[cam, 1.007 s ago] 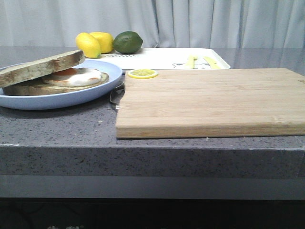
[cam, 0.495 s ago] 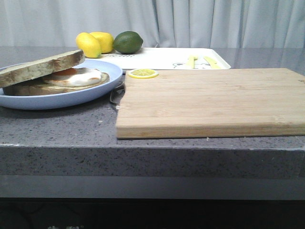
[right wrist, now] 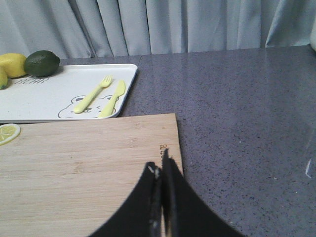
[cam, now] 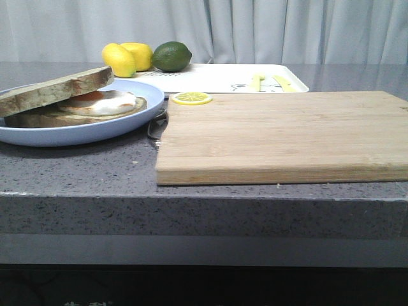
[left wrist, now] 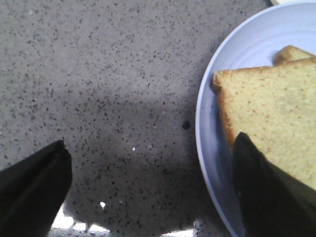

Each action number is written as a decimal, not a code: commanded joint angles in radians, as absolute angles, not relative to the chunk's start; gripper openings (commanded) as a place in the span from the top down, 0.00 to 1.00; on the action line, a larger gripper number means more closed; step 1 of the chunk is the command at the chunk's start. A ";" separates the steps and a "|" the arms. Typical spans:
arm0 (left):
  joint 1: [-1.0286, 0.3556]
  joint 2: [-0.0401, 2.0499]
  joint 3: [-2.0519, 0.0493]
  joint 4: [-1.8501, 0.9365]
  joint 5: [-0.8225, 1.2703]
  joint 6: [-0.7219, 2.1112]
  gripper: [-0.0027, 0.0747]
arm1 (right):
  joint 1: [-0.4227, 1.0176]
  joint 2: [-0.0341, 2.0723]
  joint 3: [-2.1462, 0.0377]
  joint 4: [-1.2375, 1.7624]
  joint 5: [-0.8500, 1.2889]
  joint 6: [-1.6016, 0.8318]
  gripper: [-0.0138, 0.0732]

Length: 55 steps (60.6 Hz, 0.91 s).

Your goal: Place bread and move sandwich to tray

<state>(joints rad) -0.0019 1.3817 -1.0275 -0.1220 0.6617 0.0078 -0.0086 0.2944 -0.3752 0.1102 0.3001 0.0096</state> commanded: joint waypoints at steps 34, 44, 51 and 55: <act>-0.013 1.472 -1.061 -0.149 0.645 0.000 0.14 | -0.016 0.303 -0.401 0.111 0.218 0.009 0.91; -0.013 1.474 -1.061 -0.166 0.625 0.000 0.14 | -0.016 0.303 -0.401 0.111 0.218 0.009 0.91; -0.013 1.474 -1.061 -0.184 0.620 0.000 0.14 | -0.016 0.303 -0.401 0.111 0.218 0.009 0.91; -0.013 1.474 -1.061 -0.186 0.620 0.000 0.14 | -0.016 0.303 -0.401 0.111 0.218 0.009 0.91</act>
